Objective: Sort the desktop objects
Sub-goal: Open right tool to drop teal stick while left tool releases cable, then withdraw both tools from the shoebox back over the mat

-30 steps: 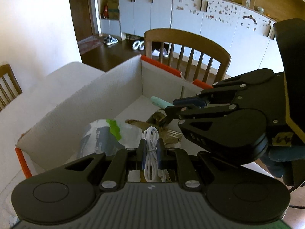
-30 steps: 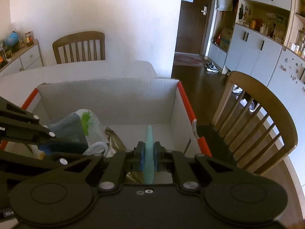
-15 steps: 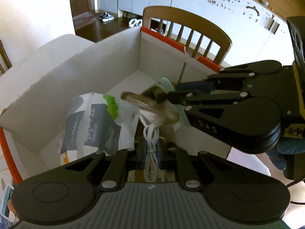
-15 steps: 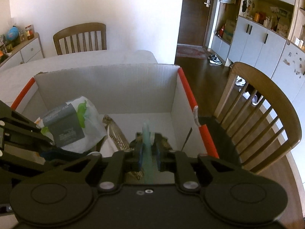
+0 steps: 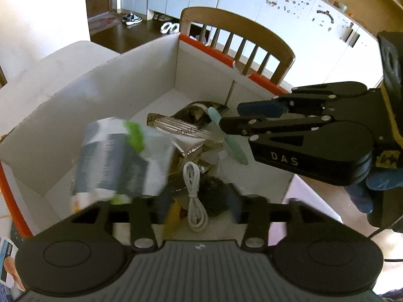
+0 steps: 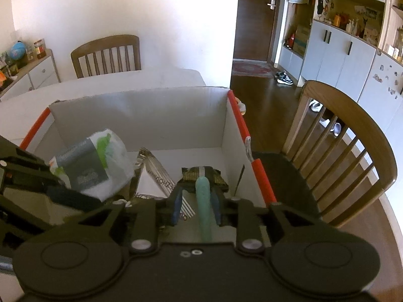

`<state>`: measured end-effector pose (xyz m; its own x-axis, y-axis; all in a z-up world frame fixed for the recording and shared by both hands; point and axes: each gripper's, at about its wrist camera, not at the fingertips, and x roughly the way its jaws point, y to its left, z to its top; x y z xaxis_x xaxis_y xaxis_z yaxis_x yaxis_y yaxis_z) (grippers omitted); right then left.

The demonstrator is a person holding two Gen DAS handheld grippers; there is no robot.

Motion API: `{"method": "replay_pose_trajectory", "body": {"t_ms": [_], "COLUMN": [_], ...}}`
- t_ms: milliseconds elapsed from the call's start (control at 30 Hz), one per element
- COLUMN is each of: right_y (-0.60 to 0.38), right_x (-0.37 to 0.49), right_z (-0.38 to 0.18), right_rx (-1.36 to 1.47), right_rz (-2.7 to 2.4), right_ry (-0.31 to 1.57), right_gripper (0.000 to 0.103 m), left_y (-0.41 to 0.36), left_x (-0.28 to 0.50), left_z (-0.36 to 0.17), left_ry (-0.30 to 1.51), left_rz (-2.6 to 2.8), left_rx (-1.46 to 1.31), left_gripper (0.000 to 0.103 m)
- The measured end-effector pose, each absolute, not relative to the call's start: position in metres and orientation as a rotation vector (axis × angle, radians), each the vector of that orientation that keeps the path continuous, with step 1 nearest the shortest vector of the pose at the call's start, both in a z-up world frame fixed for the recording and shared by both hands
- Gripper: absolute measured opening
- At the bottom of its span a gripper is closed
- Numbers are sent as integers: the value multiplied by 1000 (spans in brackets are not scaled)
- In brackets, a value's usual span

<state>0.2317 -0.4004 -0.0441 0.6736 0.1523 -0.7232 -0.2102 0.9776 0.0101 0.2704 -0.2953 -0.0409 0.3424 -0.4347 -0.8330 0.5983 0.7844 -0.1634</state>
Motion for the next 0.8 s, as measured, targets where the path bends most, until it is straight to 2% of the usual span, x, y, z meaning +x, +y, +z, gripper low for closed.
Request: {"method": "replay_pose_trajectory", "body": {"t_ms": [33, 267, 467, 567, 667, 733, 800], "right_y": [-401, -403, -395, -390, -385, -381, -377], "right_x": [231, 221, 214, 209, 203, 199, 194], "right_z": [-43, -28, -18, -11, -4, 1, 5], "right_rx": [-72, -41, -41, -35, -31, -35, -36], "right_rz": [207, 246, 277, 290, 303, 311, 310], "right_ry": [806, 787, 779, 767, 753, 742, 728], "right_gripper": [29, 39, 40, 43, 52, 55, 56], "left_y": [-294, -288, -274, -267, -258, -253, -247], "left_x": [268, 249, 234, 226, 218, 213, 208], "left_z": [-38, -19, -6, 0, 6, 9, 11], "left_ry": [1009, 963, 928, 903, 881, 864, 851], "left_rz": [-678, -695, -669, -646, -642, -637, -641], "left_rx": [180, 135, 102, 92, 75, 70, 63], "left_gripper": [60, 60, 60, 68, 72, 80, 81]}}
